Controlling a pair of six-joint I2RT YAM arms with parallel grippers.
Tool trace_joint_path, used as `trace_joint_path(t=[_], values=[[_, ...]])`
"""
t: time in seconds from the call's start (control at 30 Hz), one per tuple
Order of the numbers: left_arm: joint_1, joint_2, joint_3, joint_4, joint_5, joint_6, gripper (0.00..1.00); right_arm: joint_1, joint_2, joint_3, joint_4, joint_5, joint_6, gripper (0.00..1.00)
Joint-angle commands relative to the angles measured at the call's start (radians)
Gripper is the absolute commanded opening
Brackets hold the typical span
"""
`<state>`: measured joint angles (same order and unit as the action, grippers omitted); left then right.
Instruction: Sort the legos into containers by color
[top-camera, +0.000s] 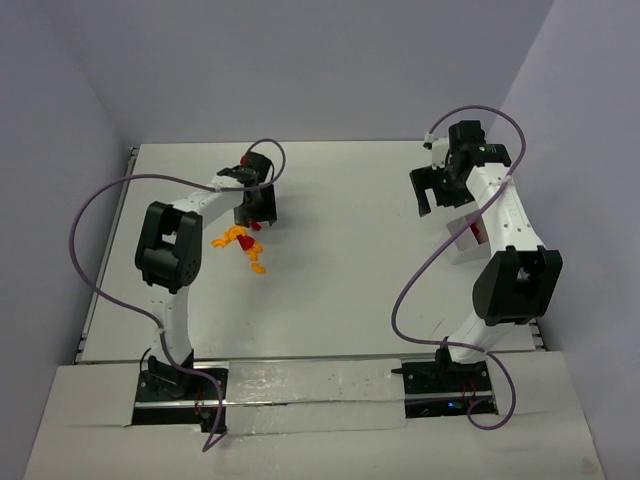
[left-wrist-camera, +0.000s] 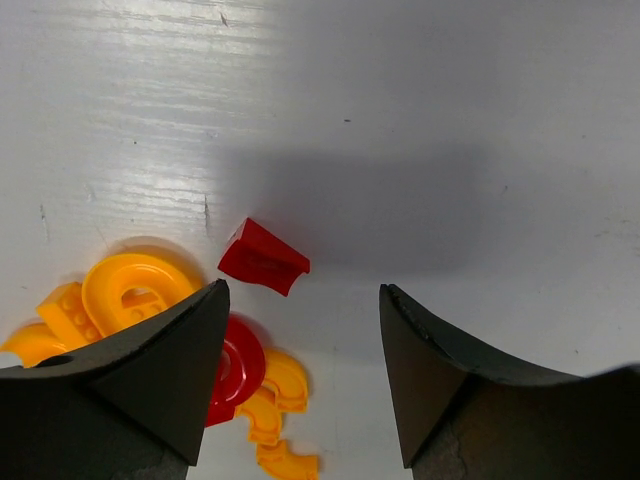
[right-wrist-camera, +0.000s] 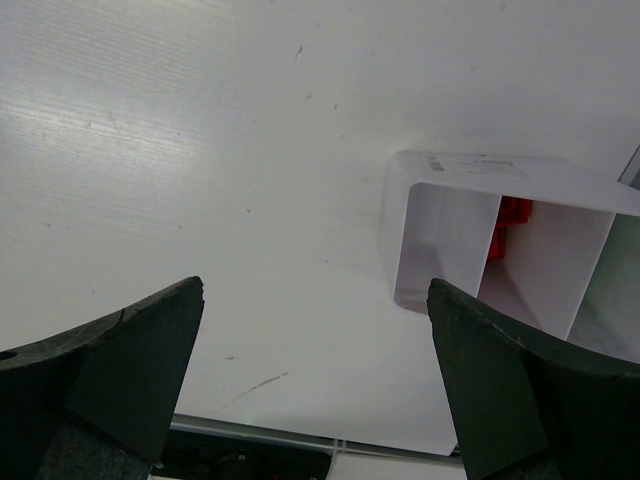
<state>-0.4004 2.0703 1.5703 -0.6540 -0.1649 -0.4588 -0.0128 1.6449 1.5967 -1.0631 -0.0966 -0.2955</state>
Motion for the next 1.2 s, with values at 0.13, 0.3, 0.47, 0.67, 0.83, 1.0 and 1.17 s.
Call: trace_joint_path(t=[0.13,0.3,0.47,0.67,0.83,1.0,1.17], values=[[0.001,0.081,0.118,-0.059,-0.008,-0.029,0.67,0.004,-0.063,0.000,0.018,-0.024,0.017,1.00],[0.008,0.097,0.126,-0.047,0.014,-0.014,0.59,0.004,-0.059,0.006,0.013,-0.028,0.018,1.00],[0.008,0.099,0.121,-0.023,0.031,0.017,0.42,0.004,-0.059,0.014,0.011,-0.035,0.019,1.00],[0.006,0.091,0.118,-0.024,0.047,0.031,0.15,0.015,-0.065,0.015,0.018,-0.079,0.037,1.00],[0.006,0.053,0.125,-0.032,0.092,0.027,0.00,0.094,-0.089,-0.006,0.065,-0.167,0.061,1.00],[0.012,-0.151,0.041,0.107,0.389,0.003,0.00,0.198,-0.114,-0.013,0.139,-0.350,0.108,1.00],[0.021,-0.367,-0.120,0.371,0.733,-0.112,0.00,0.284,-0.141,-0.010,0.263,-0.475,0.167,1.00]])
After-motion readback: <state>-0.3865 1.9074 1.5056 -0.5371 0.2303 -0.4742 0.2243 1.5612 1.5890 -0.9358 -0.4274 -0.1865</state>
